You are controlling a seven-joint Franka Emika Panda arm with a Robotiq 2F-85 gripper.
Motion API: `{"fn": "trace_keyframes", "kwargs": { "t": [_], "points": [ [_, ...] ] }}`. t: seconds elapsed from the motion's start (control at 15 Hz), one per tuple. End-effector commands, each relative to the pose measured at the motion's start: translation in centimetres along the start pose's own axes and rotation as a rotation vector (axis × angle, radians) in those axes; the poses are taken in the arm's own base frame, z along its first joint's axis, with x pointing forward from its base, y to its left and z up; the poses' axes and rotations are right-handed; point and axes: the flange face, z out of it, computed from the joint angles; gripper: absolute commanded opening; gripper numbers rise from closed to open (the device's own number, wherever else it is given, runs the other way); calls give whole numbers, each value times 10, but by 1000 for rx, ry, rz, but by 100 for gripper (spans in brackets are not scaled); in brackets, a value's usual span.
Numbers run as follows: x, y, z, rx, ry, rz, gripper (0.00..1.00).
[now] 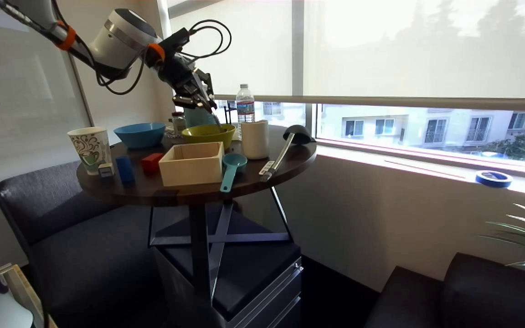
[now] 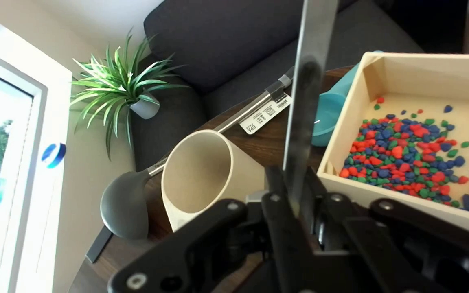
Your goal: Use the ladle to move some of the yellow bowl's contents to the blue bowl
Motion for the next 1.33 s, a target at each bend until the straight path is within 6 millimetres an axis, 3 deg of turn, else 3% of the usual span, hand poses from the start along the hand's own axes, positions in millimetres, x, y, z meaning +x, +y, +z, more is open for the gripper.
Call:
{"fn": "trace_keyframes", "kwargs": {
  "t": [0.0, 0.6, 0.67, 1.0, 1.07, 1.27],
  "points": [
    [5, -13, -4, 17, -1, -79, 4],
    [3, -5, -14, 144, 96, -223, 4],
    [1, -2, -10, 87, 67, -166, 15],
    [0, -1, -12, 108, 86, -186, 15],
    [0, -1, -12, 109, 86, -187, 4],
    [-2, -1, -8, 169, 136, -204, 4]
  ]
}}
